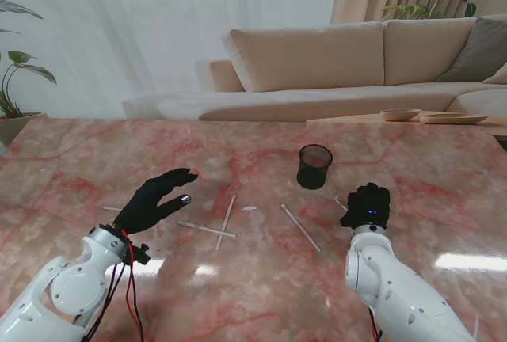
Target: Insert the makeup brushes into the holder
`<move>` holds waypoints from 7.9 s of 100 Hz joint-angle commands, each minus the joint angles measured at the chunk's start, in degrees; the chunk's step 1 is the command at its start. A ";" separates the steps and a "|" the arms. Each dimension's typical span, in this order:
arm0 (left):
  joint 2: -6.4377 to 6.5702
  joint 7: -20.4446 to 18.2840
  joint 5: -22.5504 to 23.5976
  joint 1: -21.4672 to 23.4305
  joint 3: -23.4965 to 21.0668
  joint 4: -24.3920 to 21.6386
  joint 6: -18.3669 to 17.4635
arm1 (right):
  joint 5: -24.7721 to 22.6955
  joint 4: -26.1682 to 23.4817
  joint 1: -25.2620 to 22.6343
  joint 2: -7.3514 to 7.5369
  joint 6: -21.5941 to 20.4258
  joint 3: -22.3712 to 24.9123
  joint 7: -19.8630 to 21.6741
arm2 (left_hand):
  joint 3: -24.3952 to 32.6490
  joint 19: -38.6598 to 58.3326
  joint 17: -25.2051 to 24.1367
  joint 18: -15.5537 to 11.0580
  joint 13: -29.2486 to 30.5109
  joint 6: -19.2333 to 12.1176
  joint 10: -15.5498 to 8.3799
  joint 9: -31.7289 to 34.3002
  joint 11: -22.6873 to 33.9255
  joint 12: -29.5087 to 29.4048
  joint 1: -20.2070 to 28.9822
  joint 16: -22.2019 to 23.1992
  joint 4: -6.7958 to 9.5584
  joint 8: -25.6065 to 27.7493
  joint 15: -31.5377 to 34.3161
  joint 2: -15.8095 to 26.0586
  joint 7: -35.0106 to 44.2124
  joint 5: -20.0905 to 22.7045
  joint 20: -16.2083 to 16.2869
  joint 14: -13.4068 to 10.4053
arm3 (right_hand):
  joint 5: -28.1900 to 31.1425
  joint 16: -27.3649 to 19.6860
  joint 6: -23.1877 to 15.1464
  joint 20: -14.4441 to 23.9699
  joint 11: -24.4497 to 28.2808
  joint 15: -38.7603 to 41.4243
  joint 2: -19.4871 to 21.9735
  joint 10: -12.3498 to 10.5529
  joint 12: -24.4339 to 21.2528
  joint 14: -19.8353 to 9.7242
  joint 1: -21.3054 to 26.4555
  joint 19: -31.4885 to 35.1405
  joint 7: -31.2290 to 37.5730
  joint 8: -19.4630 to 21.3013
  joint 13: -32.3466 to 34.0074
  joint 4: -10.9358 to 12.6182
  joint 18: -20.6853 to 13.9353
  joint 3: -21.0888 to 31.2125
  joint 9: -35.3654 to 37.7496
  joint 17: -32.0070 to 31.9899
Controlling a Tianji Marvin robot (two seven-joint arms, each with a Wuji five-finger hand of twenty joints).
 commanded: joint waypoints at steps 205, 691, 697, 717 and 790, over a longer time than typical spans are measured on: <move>0.22 -1.19 1.10 0.39 -0.70 -1.92 2.50 | 34.13 -9.20 4.56 -7.89 -28.14 13.35 -7.51 | -1.42 -2.13 -0.11 -1.28 -2.22 -1.28 -1.08 -1.43 -1.20 -0.80 -0.31 -0.53 0.31 0.29 -1.97 0.23 0.78 0.23 -1.00 -2.69 | 3.88 0.34 -11.91 3.98 -2.41 -4.43 3.76 -1.68 0.90 -2.64 6.99 -2.63 -1.87 1.43 -4.07 -2.95 -3.39 -6.66 -6.54 -4.48; 0.75 -3.51 1.78 0.84 -0.72 -2.96 3.90 | 17.94 -10.80 -7.48 -1.63 -25.47 19.94 5.53 | -1.50 -4.19 0.09 -1.58 -2.40 -1.06 -1.00 -1.46 -1.14 -0.77 1.24 -0.45 -0.23 0.34 -1.96 0.07 0.87 0.26 -1.86 -2.67 | -24.63 3.15 10.21 10.86 -12.87 -9.75 6.52 -0.54 -5.15 0.17 -4.50 -7.95 -39.45 -38.84 -3.22 9.99 -0.64 -36.29 -14.96 -4.80; 0.70 -3.26 1.81 0.86 -0.71 -2.89 3.72 | 15.74 -14.55 -9.71 -1.46 -22.47 20.14 5.48 | -1.50 -4.21 0.08 -1.55 -2.36 -1.12 -0.99 -1.47 -1.16 -0.78 1.29 -0.45 -0.22 0.35 -1.94 0.04 0.89 0.34 -1.86 -2.65 | -22.35 5.07 9.93 11.11 -10.44 -5.88 6.52 -0.30 -3.21 0.66 -4.83 -5.98 -36.79 -37.33 -0.19 10.84 0.17 -38.18 -11.78 -2.68; 0.59 -2.57 1.84 0.90 -0.68 -2.61 2.85 | 13.28 -26.48 -15.42 -0.45 -13.83 19.42 12.54 | -1.54 -4.32 0.01 -1.48 -2.35 -1.14 -1.10 -1.36 -1.15 -0.78 1.29 -0.47 -0.22 0.35 -1.95 0.03 0.91 0.40 -1.92 -2.80 | -15.90 10.56 9.43 11.24 -6.27 7.61 5.97 0.91 0.11 1.56 -3.78 -0.74 -32.66 -34.58 7.64 10.65 2.26 -39.26 -3.33 3.17; 0.54 -2.03 1.56 1.73 -1.98 -2.43 -0.05 | -0.96 -25.01 -10.02 1.04 3.31 -0.69 15.82 | -1.49 -4.45 0.11 -1.63 -2.20 -1.27 -1.12 -1.31 -1.17 -0.79 1.32 -0.51 -0.23 0.40 -2.03 -0.03 1.00 0.50 -1.97 -2.79 | -15.88 12.47 6.76 8.89 -2.93 9.16 -1.39 -0.61 5.27 0.63 0.33 -0.13 -33.34 -31.78 3.71 7.95 2.12 -16.52 -6.65 0.76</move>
